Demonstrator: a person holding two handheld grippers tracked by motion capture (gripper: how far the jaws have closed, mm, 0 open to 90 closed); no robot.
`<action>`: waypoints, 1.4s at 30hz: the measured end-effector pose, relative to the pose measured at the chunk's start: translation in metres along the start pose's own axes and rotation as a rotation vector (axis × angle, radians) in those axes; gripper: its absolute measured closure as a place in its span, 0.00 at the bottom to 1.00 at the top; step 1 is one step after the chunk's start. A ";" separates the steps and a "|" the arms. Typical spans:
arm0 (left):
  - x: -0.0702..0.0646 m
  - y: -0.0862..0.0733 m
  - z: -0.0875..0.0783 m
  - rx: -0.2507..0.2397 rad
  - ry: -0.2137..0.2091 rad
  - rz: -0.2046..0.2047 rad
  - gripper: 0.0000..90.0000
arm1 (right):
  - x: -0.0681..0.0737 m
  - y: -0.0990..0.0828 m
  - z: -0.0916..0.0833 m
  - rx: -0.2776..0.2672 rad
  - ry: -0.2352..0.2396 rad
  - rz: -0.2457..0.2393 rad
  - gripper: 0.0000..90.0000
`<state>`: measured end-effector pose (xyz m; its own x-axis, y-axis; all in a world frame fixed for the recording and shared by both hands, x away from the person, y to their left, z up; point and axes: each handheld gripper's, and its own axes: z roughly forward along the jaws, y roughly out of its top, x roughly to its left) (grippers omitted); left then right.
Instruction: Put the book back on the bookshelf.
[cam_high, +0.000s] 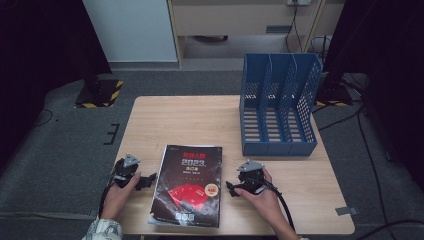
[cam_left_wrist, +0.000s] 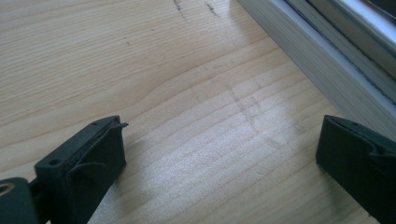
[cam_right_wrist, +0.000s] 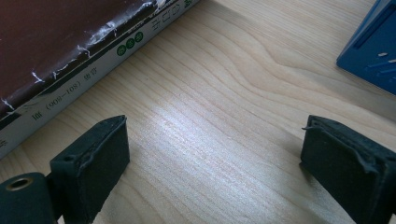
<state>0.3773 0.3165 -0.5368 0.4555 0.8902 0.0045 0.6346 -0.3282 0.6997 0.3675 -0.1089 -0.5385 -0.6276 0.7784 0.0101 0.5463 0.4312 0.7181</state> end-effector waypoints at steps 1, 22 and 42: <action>0.000 0.000 0.000 0.001 -0.001 0.001 0.00 | 0.000 0.000 0.000 0.000 0.000 0.000 0.09; -0.005 0.000 -0.008 -0.008 0.034 0.015 0.06 | -0.002 0.002 0.002 0.000 -0.007 0.007 0.09; -0.028 0.019 -0.052 -0.120 0.000 -0.026 0.32 | 0.012 0.025 -0.027 -0.160 0.129 0.046 0.33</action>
<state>0.3445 0.3019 -0.4867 0.4399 0.8980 -0.0144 0.5665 -0.2649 0.7803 0.3589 -0.1014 -0.5023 -0.6756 0.7262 0.1273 0.4877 0.3107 0.8158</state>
